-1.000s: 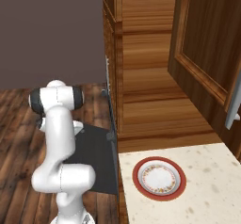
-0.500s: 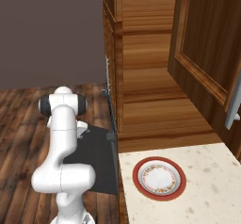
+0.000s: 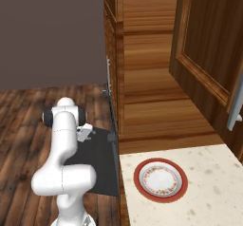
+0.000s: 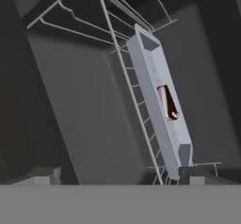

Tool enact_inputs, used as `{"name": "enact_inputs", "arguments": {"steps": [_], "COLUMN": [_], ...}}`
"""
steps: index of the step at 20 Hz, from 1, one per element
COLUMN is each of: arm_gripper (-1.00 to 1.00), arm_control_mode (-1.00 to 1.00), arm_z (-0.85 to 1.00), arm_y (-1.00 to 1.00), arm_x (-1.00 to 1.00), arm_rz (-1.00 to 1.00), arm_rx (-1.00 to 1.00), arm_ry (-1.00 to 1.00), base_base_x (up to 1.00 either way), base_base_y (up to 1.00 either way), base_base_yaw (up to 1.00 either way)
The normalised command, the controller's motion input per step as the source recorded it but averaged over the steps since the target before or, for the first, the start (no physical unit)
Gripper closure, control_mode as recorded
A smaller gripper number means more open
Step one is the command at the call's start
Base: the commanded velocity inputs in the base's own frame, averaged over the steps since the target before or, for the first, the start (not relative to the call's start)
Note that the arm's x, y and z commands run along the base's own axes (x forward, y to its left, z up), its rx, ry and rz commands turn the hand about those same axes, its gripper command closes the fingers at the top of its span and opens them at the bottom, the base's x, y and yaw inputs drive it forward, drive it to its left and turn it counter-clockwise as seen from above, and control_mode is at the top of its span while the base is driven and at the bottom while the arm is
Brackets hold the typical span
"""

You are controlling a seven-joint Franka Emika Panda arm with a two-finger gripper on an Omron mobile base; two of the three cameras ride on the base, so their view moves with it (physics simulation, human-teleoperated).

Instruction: Take the baked cake out of the oven and place it on the plate for cooling. Then close the oven door.

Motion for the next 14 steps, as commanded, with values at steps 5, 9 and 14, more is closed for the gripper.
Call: {"name": "enact_inputs", "arguments": {"steps": [5, 9, 14], "arm_gripper": [-1.0, -1.0, -1.0], "arm_control_mode": [-1.0, -1.0, -1.0], "arm_z": [-0.32, -0.2, -0.14], "arm_y": [-0.64, -0.67, -0.61], "arm_x": [0.23, 0.09, 0.0], "arm_rz": [0.0, 0.0, 0.0], "arm_rx": [-0.06, -0.03, -0.02], "arm_ry": [0.0, 0.0, 0.0], "base_base_x": [0.0, 0.0, 0.0], "base_base_y": [0.0, 0.0, 0.0], "base_base_yaw": [0.0, 0.0, 0.0]}}
